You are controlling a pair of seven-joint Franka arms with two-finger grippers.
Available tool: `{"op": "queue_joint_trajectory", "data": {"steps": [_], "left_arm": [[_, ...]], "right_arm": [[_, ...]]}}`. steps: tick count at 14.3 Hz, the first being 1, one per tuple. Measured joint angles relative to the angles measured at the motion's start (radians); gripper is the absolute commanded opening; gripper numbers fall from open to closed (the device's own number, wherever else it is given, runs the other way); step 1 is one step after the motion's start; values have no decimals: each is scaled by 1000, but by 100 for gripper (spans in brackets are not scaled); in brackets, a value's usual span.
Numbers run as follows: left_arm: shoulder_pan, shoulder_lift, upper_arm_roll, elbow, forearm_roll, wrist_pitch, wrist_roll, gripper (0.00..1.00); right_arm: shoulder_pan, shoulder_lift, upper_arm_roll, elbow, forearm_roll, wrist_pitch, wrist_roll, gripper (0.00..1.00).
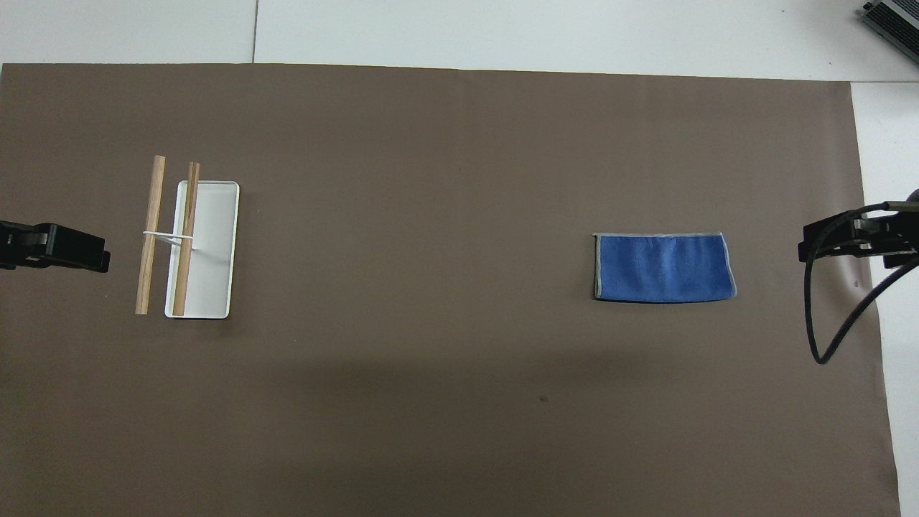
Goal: Right arm passes towel to left arm to hang
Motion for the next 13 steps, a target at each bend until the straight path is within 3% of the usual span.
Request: {"op": "queue_joint_trajectory", "data": {"steps": [8,13], "left_arm": [[0,0,0,0,0,0,0,100],[0,0,0,0,0,0,0,100]], "right_arm": [[7,-24,0,-79,0,91,0,100],[9,-67,1,-294,2,348,0,100]]}}
